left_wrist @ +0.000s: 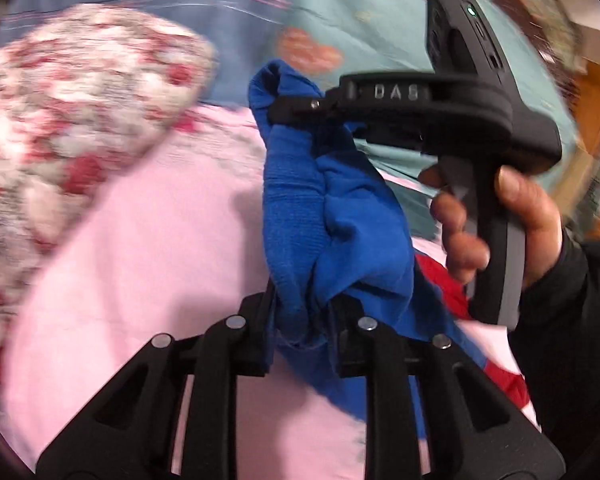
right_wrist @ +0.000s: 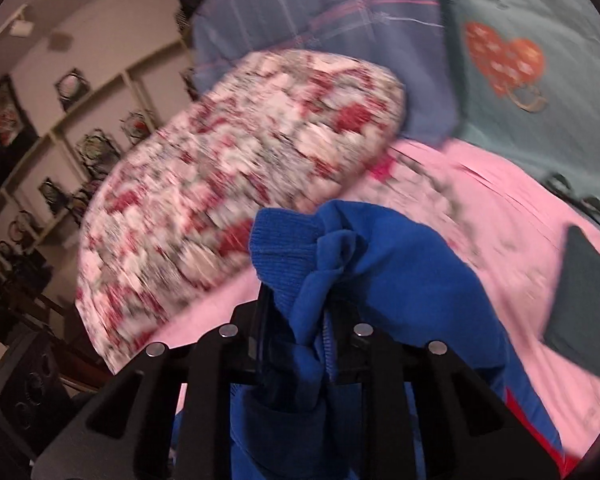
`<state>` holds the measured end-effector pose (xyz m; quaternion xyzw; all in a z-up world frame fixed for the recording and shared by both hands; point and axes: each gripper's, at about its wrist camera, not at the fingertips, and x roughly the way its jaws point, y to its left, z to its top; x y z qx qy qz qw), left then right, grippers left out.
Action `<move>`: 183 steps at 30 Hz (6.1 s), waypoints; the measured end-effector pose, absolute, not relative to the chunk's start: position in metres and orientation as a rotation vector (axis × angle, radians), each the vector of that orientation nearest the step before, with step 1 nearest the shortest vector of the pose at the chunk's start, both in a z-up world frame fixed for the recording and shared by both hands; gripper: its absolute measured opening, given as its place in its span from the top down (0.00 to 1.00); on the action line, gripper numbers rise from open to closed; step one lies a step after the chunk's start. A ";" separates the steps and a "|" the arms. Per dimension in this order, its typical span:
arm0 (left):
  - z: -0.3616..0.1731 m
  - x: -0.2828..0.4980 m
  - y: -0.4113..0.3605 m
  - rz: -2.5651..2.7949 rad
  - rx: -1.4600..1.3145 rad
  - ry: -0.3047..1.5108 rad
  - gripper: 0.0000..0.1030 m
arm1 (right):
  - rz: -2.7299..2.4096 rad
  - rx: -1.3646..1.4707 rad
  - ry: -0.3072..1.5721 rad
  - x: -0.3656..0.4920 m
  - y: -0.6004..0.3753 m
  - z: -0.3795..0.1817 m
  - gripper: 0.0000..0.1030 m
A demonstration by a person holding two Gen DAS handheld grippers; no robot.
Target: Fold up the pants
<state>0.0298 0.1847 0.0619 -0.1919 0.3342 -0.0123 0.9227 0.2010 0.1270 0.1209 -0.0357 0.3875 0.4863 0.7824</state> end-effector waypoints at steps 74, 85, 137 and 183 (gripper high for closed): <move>-0.039 0.053 0.128 0.079 -0.147 1.025 0.41 | 0.182 0.103 0.946 0.163 -0.337 0.024 0.82; -0.048 0.068 0.114 0.061 -0.059 1.035 0.31 | 0.079 0.267 0.878 0.154 -0.421 0.133 0.82; -0.007 0.138 0.120 0.077 -0.074 0.940 0.20 | 0.050 0.348 0.863 0.172 -0.421 0.037 0.36; -0.054 0.278 0.138 0.252 0.039 1.014 0.02 | 0.141 -0.120 0.943 0.257 -0.211 -0.050 0.37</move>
